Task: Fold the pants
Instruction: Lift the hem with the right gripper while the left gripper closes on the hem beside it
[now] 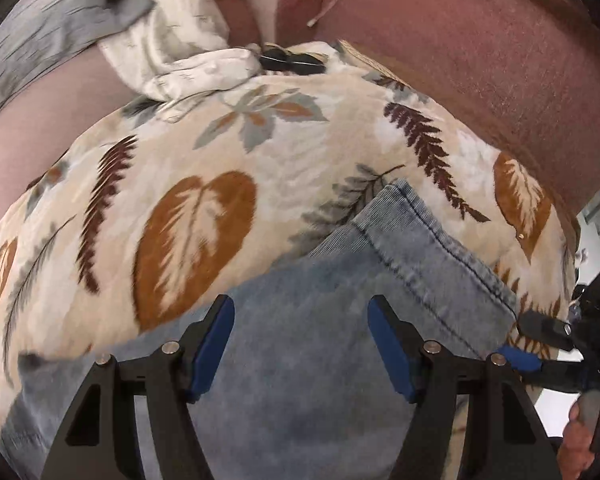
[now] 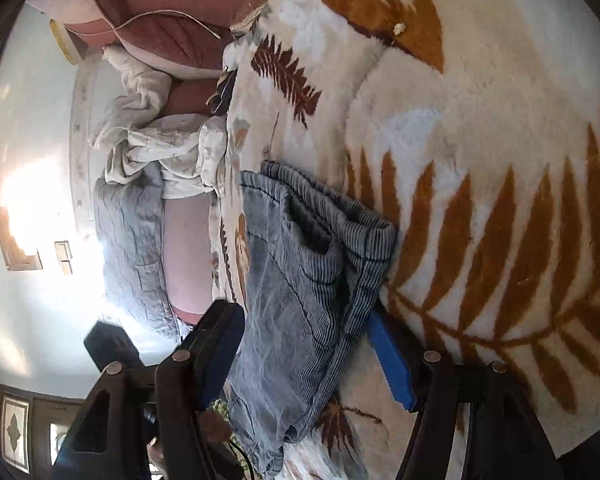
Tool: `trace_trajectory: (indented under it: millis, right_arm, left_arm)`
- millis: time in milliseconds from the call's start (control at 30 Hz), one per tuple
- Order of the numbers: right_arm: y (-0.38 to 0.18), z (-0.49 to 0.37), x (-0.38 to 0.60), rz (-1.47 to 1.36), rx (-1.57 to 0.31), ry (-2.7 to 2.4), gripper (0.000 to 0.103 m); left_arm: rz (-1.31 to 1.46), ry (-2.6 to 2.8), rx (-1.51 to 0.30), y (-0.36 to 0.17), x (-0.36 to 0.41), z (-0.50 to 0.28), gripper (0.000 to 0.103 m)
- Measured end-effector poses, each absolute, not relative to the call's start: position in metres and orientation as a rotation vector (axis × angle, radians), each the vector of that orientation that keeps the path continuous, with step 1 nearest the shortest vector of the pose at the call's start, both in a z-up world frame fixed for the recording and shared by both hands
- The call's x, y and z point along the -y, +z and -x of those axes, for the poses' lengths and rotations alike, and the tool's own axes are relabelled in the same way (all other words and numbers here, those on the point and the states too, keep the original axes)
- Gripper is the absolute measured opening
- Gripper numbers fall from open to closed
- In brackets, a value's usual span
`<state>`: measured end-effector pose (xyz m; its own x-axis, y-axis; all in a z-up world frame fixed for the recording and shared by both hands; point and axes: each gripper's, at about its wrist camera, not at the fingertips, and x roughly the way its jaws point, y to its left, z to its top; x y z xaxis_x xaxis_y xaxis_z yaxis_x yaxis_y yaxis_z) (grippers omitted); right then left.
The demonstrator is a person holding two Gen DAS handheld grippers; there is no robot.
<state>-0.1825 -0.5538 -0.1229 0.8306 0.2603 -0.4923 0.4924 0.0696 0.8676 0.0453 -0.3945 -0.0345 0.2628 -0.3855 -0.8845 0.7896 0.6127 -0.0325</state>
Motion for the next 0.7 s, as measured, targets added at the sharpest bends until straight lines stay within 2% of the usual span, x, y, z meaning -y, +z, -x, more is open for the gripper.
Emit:
trace_trajectory:
  millis: [400,700]
  right_arm:
    - [-0.13,0.189,0.563,-1.586,-0.544,-0.195,0.069]
    - [-0.133,0.19,0.565,-1.594,-0.541,-0.166,0.068]
  left_arm:
    - [-0.531,-0.873,-1.067,-0.062,0.466,-0.07,0.07]
    - [-0.654,-0.925,-1.001,-0.076,0.502,-0.071,0.07]
